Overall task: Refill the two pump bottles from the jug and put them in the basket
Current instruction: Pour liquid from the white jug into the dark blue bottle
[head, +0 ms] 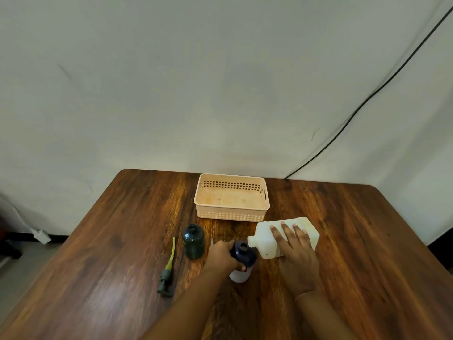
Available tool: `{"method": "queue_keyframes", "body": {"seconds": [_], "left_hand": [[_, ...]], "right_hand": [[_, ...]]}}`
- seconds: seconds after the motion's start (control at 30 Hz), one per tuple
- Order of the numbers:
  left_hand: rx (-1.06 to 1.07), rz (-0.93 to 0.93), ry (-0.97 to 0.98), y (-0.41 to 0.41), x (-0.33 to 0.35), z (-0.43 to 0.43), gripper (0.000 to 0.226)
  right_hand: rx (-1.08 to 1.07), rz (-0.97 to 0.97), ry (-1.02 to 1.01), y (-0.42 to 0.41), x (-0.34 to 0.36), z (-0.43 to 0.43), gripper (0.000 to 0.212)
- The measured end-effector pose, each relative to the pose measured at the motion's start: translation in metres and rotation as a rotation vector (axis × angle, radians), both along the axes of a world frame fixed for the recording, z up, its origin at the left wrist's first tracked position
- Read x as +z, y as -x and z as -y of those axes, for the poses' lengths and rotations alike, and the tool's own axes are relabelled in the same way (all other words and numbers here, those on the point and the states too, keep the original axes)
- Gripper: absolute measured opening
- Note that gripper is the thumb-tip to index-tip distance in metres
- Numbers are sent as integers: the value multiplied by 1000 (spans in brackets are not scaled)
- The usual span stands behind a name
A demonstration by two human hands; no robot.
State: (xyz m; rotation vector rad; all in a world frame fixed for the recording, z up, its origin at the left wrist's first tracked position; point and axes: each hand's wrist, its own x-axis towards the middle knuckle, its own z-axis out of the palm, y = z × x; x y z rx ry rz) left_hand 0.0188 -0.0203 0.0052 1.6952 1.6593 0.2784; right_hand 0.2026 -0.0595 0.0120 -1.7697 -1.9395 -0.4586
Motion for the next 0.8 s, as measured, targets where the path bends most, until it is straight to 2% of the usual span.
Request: {"method": "queue_keyframes", "body": {"seconds": [0.8], "left_hand": [[-8,-21,13,0,3,0,54]], "right_hand": [[80,57,-44,-1,10,-3,70]]}}
